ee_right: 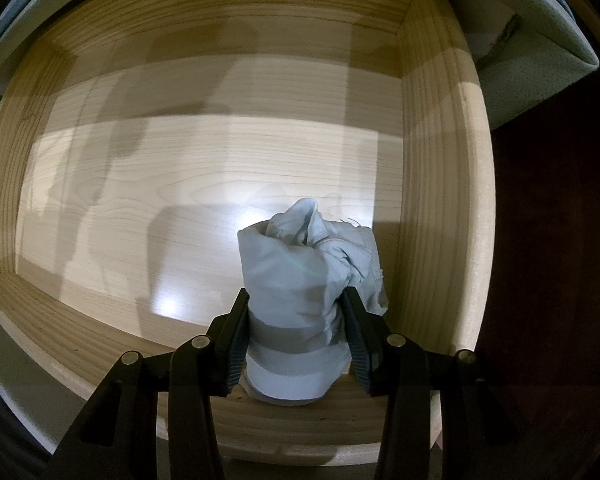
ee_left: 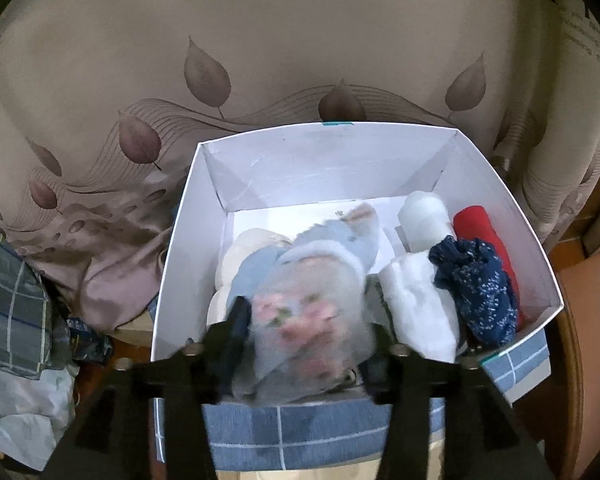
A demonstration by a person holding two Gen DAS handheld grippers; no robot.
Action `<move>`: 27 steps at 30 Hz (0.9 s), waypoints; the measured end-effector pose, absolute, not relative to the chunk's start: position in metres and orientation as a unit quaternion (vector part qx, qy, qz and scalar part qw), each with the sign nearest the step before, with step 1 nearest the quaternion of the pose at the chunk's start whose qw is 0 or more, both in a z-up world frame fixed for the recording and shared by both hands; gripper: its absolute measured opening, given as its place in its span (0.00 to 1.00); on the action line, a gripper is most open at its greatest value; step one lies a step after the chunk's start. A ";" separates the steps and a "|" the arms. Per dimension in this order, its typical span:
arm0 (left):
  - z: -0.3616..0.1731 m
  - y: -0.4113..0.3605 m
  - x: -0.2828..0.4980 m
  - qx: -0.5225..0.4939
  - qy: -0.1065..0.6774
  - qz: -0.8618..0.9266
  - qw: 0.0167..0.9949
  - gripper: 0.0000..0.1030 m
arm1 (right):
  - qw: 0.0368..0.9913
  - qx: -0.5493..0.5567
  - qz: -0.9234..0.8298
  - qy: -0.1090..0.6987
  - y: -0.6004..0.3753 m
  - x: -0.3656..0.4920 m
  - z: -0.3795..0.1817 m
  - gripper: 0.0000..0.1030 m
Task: Take underwear out of drawer
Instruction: 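Lower the pink-floral underwear into the box and open the left gripper, then move the left gripper back over the drawer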
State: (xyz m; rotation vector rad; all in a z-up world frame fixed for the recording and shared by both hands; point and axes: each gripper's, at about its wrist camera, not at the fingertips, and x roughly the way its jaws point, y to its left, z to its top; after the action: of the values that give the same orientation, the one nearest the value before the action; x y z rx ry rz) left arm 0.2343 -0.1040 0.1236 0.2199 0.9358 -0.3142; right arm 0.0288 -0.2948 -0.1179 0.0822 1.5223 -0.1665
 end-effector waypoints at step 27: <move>0.173 -0.018 0.153 0.095 0.431 -0.149 0.885 0.54 | 0.715 0.035 -0.089 0.692 -0.294 0.031 -0.114 0.39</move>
State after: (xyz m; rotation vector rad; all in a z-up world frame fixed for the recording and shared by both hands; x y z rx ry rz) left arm 0.1532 -0.0176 0.1735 0.1975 0.8964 -0.3107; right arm 0.0309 -0.2941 -0.1136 0.0769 1.5324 -0.1969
